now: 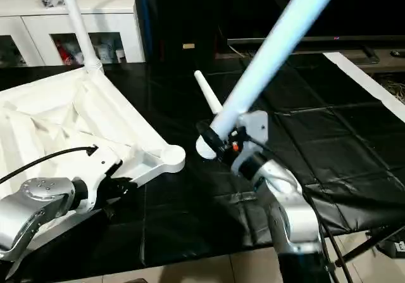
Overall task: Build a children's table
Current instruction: Insert table leg to table base
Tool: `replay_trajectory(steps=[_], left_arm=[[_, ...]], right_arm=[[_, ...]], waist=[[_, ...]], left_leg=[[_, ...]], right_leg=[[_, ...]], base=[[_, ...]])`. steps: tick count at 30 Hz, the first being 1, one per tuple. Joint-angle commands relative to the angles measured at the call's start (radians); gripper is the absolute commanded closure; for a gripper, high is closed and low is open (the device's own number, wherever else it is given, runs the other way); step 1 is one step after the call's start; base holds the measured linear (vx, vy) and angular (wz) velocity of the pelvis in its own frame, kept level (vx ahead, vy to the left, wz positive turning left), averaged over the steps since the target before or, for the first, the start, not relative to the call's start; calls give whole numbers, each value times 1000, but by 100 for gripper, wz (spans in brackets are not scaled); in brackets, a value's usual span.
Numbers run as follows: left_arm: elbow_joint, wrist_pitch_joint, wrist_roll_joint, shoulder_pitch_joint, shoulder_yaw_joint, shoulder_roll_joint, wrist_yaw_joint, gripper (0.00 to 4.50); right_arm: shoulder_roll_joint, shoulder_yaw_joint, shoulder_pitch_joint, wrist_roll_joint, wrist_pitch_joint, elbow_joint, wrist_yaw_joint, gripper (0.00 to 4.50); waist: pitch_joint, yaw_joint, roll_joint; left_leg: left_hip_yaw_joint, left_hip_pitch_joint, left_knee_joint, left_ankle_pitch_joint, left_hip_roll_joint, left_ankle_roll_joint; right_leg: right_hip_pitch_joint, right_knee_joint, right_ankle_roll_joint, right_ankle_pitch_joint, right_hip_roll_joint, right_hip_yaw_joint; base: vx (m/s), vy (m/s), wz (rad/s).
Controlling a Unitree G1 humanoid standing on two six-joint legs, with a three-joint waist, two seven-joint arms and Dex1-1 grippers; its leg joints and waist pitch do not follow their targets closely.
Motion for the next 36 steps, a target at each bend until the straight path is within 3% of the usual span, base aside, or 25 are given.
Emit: replay_trajectory(steps=[1, 5, 9, 11, 13, 14, 16, 21, 30, 32, 36], left_arm=[[24, -46, 23, -9, -22, 18, -38, 450], [96, -160, 38, -27, -37, 32, -99, 450], [162, -310, 43, -50, -57, 49, -209, 450], [216, -368, 64, -72, -78, 67, -252, 450], [252, -404, 75, -86, -88, 76, -276, 450], [277, -433, 77, -96, -89, 81, -296, 450], [305, -469, 82, -106, -85, 83, -310, 450], [373, -592, 94, -126, -58, 62, -311, 450], [421, -641, 124, -131, -60, 56, -306, 450], [417, -592, 98, -131, -55, 50, -328, 407], [407, -552, 79, -134, -38, 28, -321, 379]], right_arm=[[-8, 11, -35, 12, 24, 22, 27, 259], [10, 18, -98, 35, -13, 89, 100, 259], [12, 48, -167, 48, 22, 167, 182, 259], [15, 73, -203, 26, -7, 226, 218, 259], [20, 83, -220, 25, -12, 251, 238, 259], [21, 93, -231, 24, -4, 262, 248, 259], [26, 100, -244, 18, -14, 282, 262, 259], [44, 107, -258, -6, -72, 329, 266, 259], [39, 120, -258, -25, -83, 360, 274, 259], [39, 119, -261, -30, -91, 369, 273, 259], [45, 113, -266, -39, -93, 389, 260, 259]], waist=[[-49, 7, 4], [-52, 5, 6], [-52, 15, 4], [-51, 24, -1], [-50, 33, 0], [-51, 35, -5], [-53, 40, 0], [-57, 45, -5], [-54, 48, -3], [-53, 49, -3], [-53, 48, -6]], left_leg=[[-42, 22, -93, -321, 87, -28], [-37, 22, -90, -290, 88, -12], [-30, 28, -89, -292, 91, -13], [-26, 31, -86, -289, 89, -12], [-24, 35, -88, -293, 95, -20], [-23, 34, -92, -292, 98, -27], [-20, 37, -93, -288, 101, -35], [-14, 35, -96, -274, 103, -51], [-14, 36, -96, -298, 104, -54], [-13, 37, -96, -305, 105, -56], [-15, 35, -98, -305, 106, -57]], right_leg=[[22, -97, -171, -245, -102, 66], [23, -92, -192, -176, -103, 65], [19, -94, -196, -203, -104, 67], [14, -95, -195, -229, -105, 68], [10, -98, -188, -250, -108, 70], [13, -97, -182, -254, -108, 68], [10, -93, -178, -241, -107, 67], [11, -83, -180, -165, -110, 66], [10, -90, -178, -226, -112, 68], [9, -91, -181, -246, -115, 69], [10, -91, -185, -253, -115, 68]], base=[[0, 0, 0], [0, 0, 0], [0, 0, 0], [0, 0, 0], [0, 0, 0], [0, 0, 0], [0, 0, 0], [0, 0, 0], [0, 0, 0], [0, 0, 0], [0, 0, 0]])
